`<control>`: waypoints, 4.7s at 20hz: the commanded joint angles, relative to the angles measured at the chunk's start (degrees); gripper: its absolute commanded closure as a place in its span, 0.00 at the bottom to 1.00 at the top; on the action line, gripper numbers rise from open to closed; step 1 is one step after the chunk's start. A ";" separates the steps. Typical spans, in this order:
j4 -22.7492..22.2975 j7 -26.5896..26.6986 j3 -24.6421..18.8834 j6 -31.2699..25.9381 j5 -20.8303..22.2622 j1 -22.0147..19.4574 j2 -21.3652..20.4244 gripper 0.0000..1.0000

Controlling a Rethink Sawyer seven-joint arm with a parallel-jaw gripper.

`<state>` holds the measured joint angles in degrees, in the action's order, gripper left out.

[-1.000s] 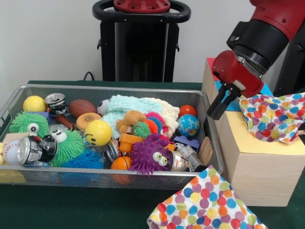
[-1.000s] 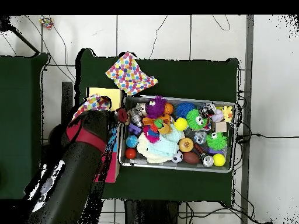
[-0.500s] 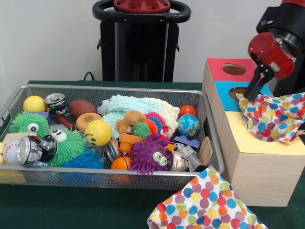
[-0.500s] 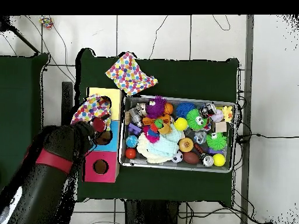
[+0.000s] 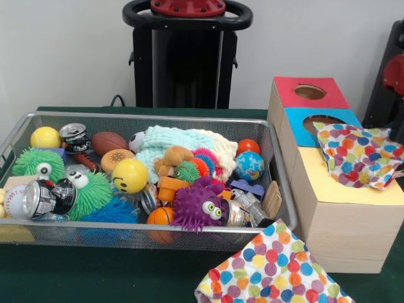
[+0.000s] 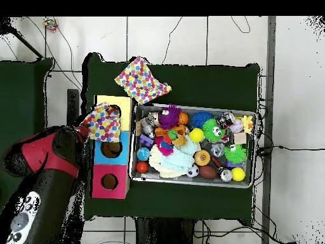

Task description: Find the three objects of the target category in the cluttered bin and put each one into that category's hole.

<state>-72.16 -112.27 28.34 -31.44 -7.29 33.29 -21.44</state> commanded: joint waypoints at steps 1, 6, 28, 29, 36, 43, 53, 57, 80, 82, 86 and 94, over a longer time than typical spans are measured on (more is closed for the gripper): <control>3.93 -19.96 -11.02 -5.62 -9.55 -0.83 10.57 1.00; 9.68 -20.10 -11.31 -2.45 -13.54 -0.46 21.58 1.00; -14.21 -19.36 -11.66 -15.67 -20.60 -5.83 -2.88 1.00; -12.89 -19.72 -10.86 -18.01 -20.07 -6.05 -3.21 1.00; -3.11 -21.45 -5.93 -23.49 -17.79 -7.13 -0.72 1.00; 7.29 -20.67 -4.79 -26.08 -17.70 -9.82 5.46 1.00; 21.04 -20.36 0.79 -32.48 -15.30 -11.71 14.29 1.00; 20.59 -15.29 -1.50 -32.95 -15.16 -14.05 12.62 1.00; 7.18 -4.47 -5.19 -28.12 -7.99 -17.93 1.95 1.00; 7.33 -6.45 -5.01 -26.42 -7.26 -17.68 3.14 1.00; 8.30 -8.83 -5.16 -25.15 -6.19 -17.55 5.04 1.00; 10.66 -15.58 -1.82 -25.90 -2.81 -13.64 8.56 1.00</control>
<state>-58.06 -119.39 29.72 -59.28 -13.80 17.98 -17.60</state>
